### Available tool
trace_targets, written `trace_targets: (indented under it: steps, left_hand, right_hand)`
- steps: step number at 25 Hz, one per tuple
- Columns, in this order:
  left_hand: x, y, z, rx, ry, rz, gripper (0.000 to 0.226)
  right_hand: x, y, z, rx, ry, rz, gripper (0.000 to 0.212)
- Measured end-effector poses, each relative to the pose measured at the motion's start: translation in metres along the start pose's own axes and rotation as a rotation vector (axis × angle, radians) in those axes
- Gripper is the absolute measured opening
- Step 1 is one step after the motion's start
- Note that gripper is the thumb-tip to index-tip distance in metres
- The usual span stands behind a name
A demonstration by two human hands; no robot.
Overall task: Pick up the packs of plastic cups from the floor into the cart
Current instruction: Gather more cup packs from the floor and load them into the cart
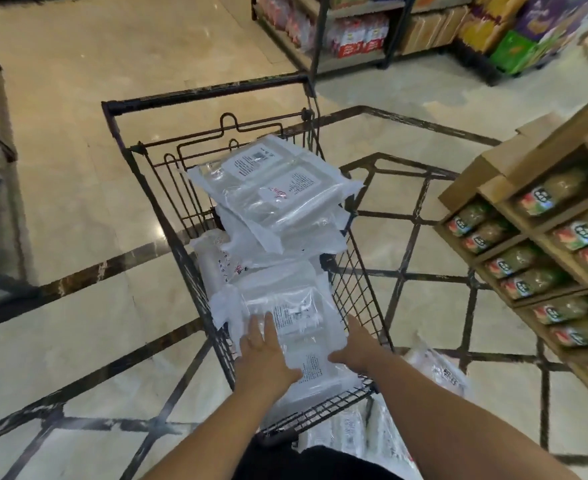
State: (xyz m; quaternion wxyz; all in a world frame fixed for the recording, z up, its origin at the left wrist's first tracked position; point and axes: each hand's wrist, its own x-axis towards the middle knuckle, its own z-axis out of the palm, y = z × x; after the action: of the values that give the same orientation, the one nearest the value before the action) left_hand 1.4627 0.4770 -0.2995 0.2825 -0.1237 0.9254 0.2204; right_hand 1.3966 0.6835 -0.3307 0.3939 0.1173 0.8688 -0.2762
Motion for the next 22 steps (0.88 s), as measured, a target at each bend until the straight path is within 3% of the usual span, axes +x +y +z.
trace_targets:
  steps: [6,15,22]
  left_hand:
    - [0.013,0.071,-0.001,0.272,-0.104,0.270,0.123]
    - [-0.023,0.179,0.072,0.554,-0.111,0.786,0.119]
    - [-0.061,0.228,0.146,0.758,-0.228,0.947,0.117]
  right_hand:
    - [-0.052,0.059,-0.049,-0.178,0.179,0.012,0.113]
    - [-0.178,0.215,-0.015,0.100,0.383,0.394,0.124]
    - [-0.249,0.303,0.033,0.265,0.414,0.550,0.123]
